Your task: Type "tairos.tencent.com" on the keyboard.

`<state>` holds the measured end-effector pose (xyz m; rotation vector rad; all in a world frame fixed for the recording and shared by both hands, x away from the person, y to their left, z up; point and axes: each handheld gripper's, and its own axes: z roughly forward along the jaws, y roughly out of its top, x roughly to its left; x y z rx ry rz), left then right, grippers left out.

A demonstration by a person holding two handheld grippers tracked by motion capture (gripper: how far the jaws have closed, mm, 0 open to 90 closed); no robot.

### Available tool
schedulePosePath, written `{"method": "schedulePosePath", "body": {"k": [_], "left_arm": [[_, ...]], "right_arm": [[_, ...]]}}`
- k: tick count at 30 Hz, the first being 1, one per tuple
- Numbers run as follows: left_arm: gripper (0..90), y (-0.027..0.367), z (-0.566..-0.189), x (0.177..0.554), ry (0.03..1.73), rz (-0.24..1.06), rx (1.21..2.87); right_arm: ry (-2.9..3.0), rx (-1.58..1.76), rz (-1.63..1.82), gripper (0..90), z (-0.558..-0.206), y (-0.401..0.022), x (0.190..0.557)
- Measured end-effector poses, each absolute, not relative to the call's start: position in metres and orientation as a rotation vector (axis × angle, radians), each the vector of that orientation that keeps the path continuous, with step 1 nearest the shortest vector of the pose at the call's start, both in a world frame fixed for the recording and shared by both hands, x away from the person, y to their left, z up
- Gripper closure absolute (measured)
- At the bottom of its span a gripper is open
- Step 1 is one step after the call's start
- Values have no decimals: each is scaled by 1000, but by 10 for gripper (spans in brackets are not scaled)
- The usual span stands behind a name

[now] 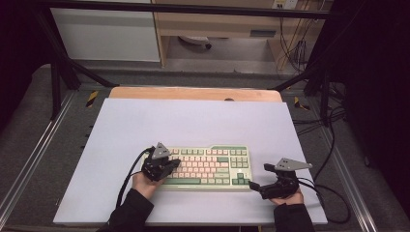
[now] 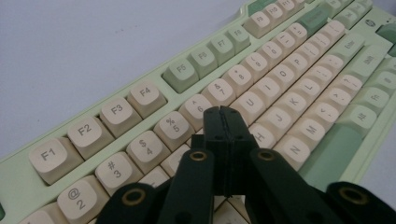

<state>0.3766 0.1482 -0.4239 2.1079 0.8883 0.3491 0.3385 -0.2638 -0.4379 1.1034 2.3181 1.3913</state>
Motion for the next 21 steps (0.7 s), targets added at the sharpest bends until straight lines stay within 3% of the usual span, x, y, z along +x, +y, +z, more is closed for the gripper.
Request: {"method": "schedulePosePath", "body": {"k": [21], "left_arm": [[900,185,-411,358,867,361,2083]], "right_arm": [[2327,1107,1390,21,-438,-263,338]]}}
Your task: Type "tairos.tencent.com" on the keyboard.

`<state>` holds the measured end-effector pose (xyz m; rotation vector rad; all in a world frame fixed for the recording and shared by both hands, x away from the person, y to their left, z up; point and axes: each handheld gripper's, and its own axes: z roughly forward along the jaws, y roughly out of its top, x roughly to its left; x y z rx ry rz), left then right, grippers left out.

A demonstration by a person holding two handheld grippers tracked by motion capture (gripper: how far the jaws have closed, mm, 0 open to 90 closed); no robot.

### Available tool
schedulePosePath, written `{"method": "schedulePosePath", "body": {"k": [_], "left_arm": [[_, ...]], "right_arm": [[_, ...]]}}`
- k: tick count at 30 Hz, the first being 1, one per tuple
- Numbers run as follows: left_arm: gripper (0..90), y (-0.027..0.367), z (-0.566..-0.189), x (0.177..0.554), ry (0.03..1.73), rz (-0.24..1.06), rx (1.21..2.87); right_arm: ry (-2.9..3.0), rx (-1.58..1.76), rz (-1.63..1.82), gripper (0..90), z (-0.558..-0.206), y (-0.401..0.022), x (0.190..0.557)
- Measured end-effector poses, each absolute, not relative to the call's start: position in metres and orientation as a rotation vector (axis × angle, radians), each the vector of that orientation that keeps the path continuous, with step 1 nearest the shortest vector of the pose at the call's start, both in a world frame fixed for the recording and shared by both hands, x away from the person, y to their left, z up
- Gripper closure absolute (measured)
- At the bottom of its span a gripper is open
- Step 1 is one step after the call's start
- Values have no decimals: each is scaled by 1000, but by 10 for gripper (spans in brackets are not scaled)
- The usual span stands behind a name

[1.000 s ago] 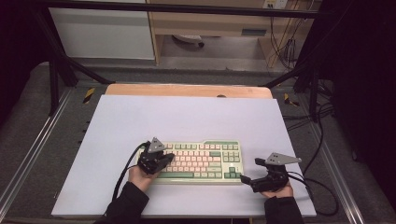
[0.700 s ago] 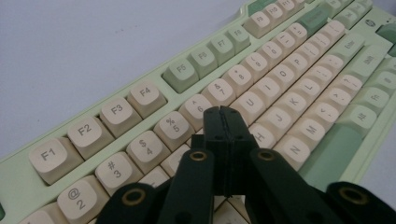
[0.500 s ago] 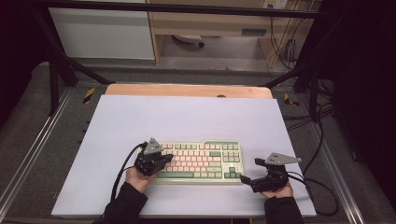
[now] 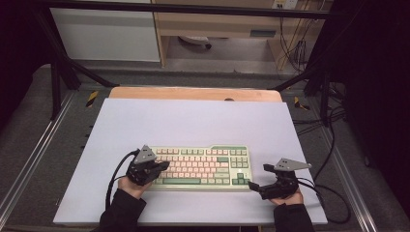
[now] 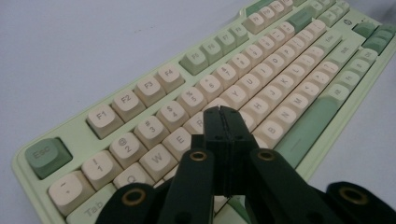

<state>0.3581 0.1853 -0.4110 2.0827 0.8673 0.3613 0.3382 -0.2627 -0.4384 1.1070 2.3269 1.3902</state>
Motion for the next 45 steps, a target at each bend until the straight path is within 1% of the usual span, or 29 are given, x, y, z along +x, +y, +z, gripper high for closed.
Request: {"method": "schedulePosePath", "body": {"k": [10,17,37,45], "left_arm": [[900,203,-414,356,918,374,2074],[900,208,-420,357,940,390,2091],[900,209,-430,360,968,390,2112],[900,209,-423,357,951,398,2095]], "right_arm": [[2327,1107,1392,21,-438,-263,338],[2328,1106,1393,21,-438,-263,338],[2340,1098,1388,32,-439,-261,337],[2349,1087,1378,51,-437,-259,337]]}}
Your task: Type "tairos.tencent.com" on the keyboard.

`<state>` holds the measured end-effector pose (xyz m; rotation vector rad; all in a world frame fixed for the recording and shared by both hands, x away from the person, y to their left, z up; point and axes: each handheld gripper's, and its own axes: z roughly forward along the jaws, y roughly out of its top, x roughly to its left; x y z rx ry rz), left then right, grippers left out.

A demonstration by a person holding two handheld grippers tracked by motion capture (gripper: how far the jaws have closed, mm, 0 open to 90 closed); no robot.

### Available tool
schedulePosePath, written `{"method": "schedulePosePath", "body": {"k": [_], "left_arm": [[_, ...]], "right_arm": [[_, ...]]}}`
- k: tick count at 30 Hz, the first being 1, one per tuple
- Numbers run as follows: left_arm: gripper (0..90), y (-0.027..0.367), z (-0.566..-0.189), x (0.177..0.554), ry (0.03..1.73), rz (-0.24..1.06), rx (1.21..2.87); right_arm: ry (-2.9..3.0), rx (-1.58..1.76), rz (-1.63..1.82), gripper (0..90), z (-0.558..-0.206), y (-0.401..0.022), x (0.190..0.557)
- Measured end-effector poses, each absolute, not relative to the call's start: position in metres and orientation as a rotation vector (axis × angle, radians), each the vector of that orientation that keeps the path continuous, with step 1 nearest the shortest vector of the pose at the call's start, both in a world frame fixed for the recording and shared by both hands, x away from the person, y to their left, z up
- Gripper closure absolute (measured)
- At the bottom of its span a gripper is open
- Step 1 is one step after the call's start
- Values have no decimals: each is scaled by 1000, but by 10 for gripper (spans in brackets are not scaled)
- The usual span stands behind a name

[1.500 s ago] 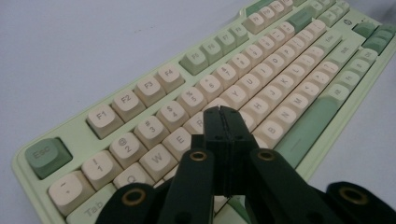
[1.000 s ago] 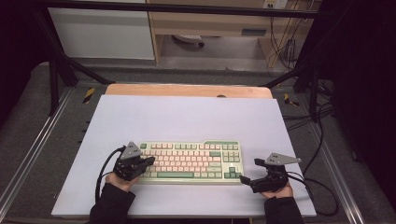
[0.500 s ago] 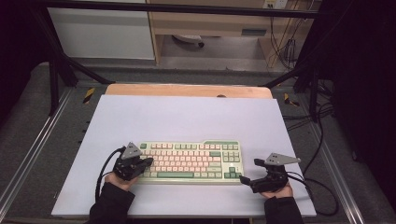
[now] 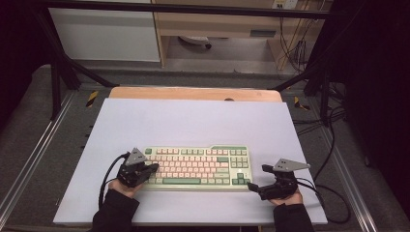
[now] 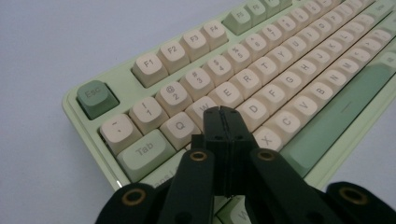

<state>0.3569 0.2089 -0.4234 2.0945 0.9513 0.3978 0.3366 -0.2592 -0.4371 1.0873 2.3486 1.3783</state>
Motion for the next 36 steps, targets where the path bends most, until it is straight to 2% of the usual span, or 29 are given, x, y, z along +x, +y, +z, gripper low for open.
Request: {"method": "schedulePosePath", "body": {"k": [10,18,29,36], "left_arm": [[900,210,-421,357,938,376,2073],[900,210,-421,357,933,372,2069],[900,210,-420,357,928,365,2061],[900,210,-419,356,925,366,2058]], "right_arm": [[2393,1010,1358,135,-430,-243,335],[2418,982,1371,263,-424,-226,335],[2479,926,1388,497,-417,-201,339],[2508,907,1405,610,-413,-180,344]]}}
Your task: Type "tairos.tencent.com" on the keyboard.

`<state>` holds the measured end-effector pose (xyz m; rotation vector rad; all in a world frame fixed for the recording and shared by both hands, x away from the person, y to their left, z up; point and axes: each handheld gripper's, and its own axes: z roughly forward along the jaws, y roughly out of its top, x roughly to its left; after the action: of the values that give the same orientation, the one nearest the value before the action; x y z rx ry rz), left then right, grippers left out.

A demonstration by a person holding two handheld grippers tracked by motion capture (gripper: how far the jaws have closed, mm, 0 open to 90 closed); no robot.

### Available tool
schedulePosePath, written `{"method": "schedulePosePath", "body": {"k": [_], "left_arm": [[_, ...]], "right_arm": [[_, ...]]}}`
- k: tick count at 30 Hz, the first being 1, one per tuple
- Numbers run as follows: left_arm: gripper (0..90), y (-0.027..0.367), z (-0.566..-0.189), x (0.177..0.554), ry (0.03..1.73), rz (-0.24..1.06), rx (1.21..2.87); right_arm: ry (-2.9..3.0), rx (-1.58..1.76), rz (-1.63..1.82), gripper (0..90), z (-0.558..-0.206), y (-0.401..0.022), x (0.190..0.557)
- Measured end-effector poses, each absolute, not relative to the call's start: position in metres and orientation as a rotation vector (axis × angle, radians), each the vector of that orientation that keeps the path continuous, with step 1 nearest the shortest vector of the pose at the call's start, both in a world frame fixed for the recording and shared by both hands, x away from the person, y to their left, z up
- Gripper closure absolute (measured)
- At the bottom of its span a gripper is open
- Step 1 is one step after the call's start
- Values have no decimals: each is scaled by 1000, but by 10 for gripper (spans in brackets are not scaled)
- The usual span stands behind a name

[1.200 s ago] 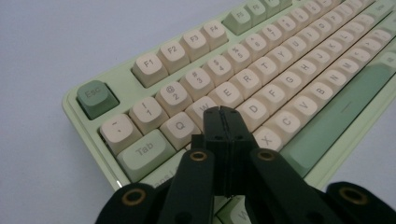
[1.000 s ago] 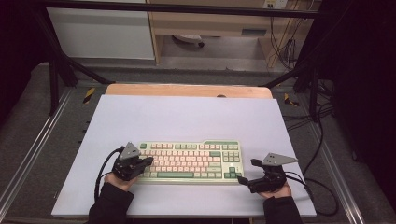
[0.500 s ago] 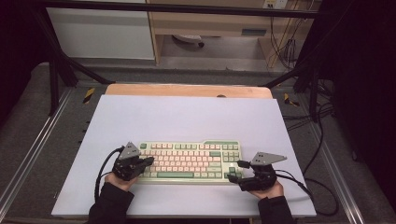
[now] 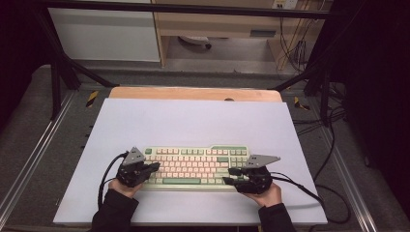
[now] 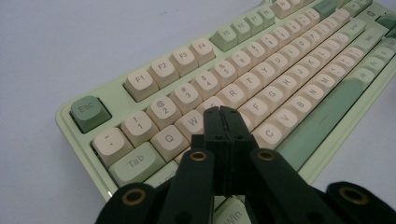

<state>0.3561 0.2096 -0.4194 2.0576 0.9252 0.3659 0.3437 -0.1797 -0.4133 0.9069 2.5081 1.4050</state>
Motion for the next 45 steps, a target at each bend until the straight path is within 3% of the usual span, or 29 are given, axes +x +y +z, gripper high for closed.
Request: {"method": "schedulePosePath", "body": {"k": [11,21,45], "left_arm": [[900,210,-419,356,922,367,2054],[900,210,-418,355,920,366,2049],[900,211,-418,356,919,364,2048]], "right_arm": [[2536,900,1423,788,-409,-152,350],[2521,886,1411,898,-407,-128,359],[2496,965,1269,900,-420,-73,388]]}}
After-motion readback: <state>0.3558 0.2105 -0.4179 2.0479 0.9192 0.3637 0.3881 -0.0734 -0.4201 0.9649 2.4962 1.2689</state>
